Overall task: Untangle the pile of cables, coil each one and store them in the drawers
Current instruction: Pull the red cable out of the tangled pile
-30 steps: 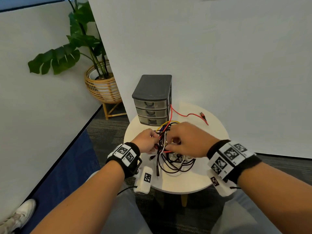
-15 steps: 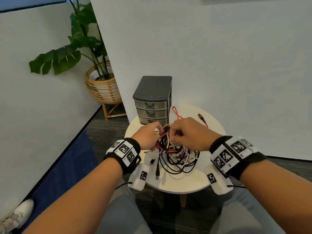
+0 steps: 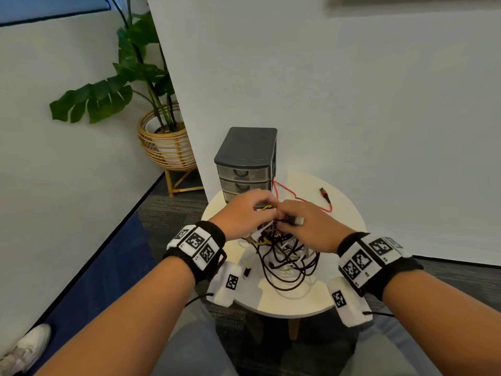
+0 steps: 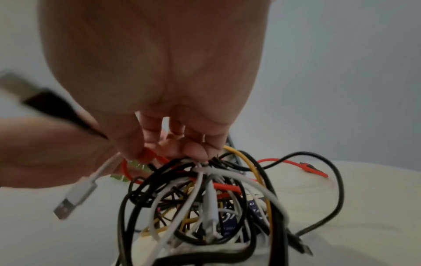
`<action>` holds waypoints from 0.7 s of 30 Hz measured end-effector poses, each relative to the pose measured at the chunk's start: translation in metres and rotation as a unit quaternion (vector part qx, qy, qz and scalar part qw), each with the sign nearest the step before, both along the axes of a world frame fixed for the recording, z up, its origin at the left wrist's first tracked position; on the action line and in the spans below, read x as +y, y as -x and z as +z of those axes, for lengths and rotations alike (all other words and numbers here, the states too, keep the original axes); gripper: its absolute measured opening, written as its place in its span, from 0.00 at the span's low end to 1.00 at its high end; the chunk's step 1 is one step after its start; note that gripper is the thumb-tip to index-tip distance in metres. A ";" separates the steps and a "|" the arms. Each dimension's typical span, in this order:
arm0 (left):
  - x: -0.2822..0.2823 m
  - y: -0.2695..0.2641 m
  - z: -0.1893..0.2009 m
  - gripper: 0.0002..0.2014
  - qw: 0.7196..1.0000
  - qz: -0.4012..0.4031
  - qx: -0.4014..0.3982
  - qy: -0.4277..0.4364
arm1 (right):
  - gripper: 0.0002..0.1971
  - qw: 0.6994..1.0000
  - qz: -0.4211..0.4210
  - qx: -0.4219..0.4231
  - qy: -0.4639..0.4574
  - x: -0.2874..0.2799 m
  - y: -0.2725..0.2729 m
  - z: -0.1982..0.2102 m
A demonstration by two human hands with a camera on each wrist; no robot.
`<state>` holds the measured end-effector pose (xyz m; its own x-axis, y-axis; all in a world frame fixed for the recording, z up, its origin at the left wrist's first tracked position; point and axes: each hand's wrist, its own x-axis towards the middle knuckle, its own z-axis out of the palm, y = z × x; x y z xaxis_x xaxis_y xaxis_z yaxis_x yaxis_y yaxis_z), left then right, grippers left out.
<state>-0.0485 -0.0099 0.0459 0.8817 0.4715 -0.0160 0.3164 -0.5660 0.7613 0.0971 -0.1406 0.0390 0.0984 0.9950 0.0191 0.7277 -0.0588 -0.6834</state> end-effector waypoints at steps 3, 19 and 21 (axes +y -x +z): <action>-0.003 -0.002 0.005 0.06 0.998 -0.041 -0.014 0.046 | 0.12 0.999 -0.029 0.023 0.008 -0.002 -0.006 0.000; -0.006 -0.001 -0.014 0.12 0.998 -0.056 -0.009 -0.010 | 0.19 0.927 -0.302 0.211 -0.064 0.001 -0.031 -0.005; -0.006 -0.004 -0.015 0.14 0.999 -0.041 -0.008 -0.024 | 0.04 0.963 -0.257 0.045 -0.075 0.000 -0.030 0.003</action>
